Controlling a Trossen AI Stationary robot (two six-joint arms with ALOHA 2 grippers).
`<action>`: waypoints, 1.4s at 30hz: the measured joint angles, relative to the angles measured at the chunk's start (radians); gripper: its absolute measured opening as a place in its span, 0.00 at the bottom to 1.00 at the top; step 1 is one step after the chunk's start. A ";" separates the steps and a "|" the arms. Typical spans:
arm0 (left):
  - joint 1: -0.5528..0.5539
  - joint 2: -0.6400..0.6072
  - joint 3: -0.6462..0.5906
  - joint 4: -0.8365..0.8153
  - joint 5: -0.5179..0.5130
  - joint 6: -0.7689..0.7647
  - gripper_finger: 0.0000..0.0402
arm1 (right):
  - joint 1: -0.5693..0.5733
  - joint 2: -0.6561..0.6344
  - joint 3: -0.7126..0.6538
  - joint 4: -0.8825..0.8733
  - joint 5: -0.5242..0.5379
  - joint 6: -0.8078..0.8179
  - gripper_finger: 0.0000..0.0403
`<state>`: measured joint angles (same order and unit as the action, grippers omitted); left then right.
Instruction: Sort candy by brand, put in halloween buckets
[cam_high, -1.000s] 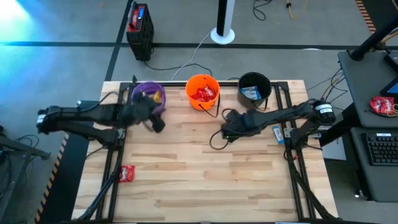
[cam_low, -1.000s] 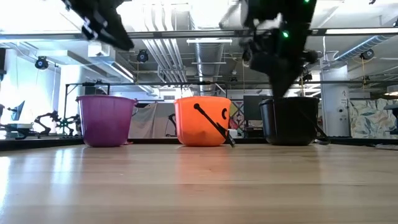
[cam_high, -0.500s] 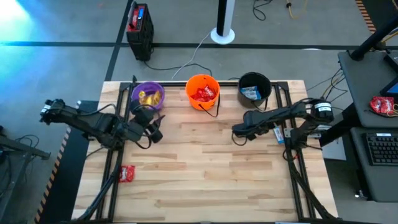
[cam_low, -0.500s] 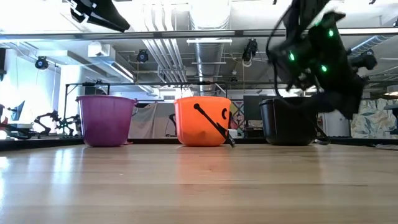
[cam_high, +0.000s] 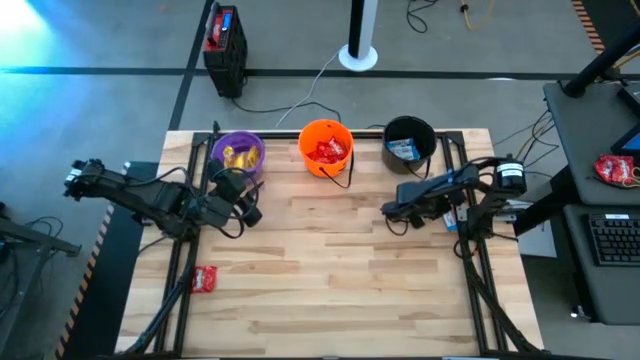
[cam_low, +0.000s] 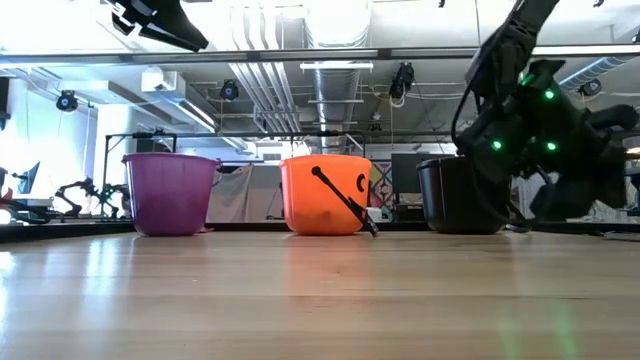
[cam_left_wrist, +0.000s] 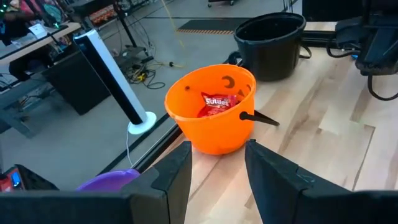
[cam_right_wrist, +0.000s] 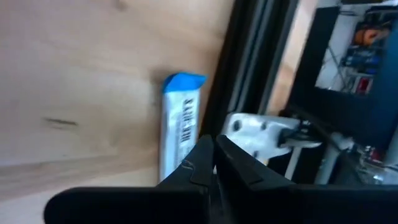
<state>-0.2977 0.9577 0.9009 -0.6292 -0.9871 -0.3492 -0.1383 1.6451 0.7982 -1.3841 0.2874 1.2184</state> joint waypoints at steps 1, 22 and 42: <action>0.000 0.000 0.000 0.000 0.000 0.000 0.33 | 0.000 0.000 -0.015 0.021 -0.011 -0.002 0.02; 0.000 0.000 0.000 0.000 -0.002 0.000 0.33 | 0.043 -0.024 -0.036 0.325 -0.089 -0.111 0.02; 0.000 0.004 0.000 0.000 0.000 0.000 0.33 | -0.083 -0.040 -0.042 0.107 0.073 -0.039 0.02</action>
<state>-0.2977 0.9619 0.9009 -0.6292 -0.9872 -0.3492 -0.2215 1.6054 0.7558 -1.2772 0.3606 1.1797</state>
